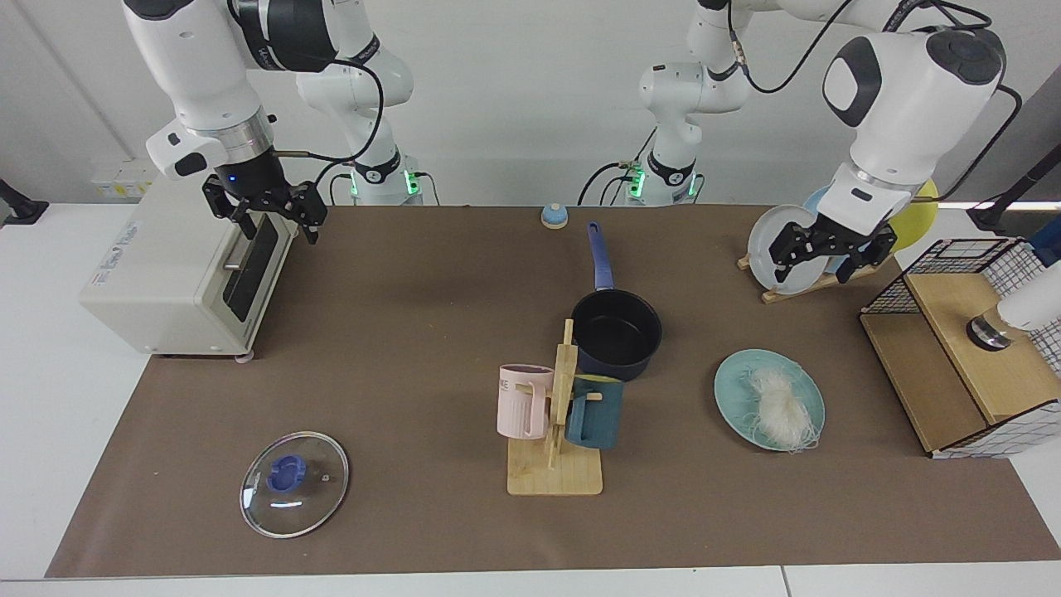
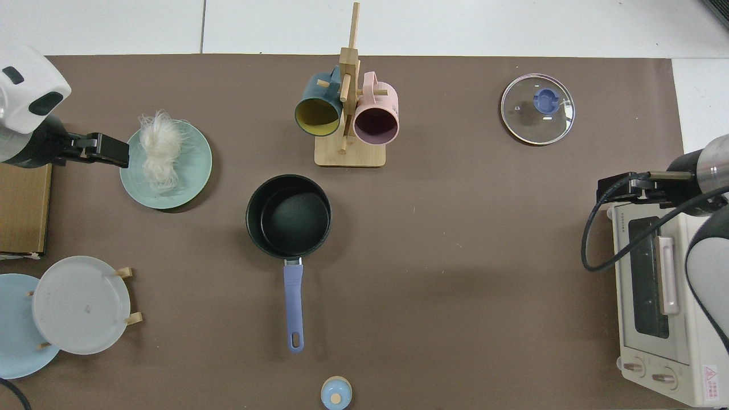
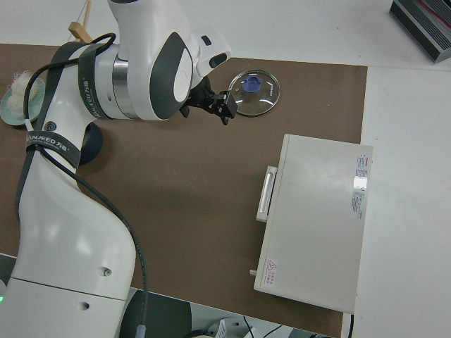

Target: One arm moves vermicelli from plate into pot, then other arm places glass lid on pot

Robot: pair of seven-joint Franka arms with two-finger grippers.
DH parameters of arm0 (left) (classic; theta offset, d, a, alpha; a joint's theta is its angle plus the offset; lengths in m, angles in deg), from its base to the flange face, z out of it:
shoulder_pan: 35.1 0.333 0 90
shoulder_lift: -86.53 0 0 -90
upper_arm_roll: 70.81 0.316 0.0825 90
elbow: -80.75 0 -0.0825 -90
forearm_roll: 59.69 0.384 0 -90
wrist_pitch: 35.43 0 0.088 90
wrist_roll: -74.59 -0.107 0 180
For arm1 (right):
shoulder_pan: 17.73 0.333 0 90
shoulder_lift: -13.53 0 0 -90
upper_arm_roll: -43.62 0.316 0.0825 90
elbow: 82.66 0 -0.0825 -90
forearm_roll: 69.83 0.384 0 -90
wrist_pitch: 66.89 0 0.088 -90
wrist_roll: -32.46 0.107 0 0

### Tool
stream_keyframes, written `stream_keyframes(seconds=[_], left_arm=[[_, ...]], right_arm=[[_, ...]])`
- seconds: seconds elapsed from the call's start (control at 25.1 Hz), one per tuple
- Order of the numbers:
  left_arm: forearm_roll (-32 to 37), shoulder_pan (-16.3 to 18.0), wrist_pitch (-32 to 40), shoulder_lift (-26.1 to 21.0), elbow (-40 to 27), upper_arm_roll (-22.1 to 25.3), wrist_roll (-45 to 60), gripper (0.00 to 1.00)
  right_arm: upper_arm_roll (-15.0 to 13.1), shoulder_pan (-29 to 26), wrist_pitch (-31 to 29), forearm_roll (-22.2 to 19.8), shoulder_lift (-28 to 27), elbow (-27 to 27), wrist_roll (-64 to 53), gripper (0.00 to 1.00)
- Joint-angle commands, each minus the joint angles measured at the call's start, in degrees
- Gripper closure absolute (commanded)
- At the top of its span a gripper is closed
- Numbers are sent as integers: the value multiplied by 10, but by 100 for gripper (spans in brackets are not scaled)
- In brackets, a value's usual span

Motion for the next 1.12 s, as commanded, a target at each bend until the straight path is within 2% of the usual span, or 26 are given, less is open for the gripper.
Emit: stream_keyframes(seconds=[0.0,0.12,0.2,0.4,0.64,0.76,0.92,1.04,1.08], left_arm=[[-5,4,-29,-73,58,5,-4,0],[-9,4,-65,-91,49,4,-4,0],[-10,6,-101,-111,41,4,-4,0],[-11,9,-176,-158,11,4,-7,0],[-23,18,-254,-215,-4,4,-18,0],[-24,19,-290,-221,-28,4,-19,0],[-24,23,-343,-230,-73,4,-20,0],[-24,23,-383,-231,-106,4,-19,0],[-24,21,-392,-231,-108,4,-19,0]], right_arm=[[5,-7,11,6,-38,58,3,1],[5,-10,53,3,-93,129,3,1],[5,-10,61,2,-136,184,-1,1],[9,-13,57,1,-246,299,-4,1],[8,-16,31,2,-362,396,-10,2],[7,-17,12,1,-403,419,-20,2],[6,-27,-32,1,-449,419,-27,2],[10,-26,-49,1,-465,419,-27,2],[4,-19,-53,1,-465,418,-27,2]])
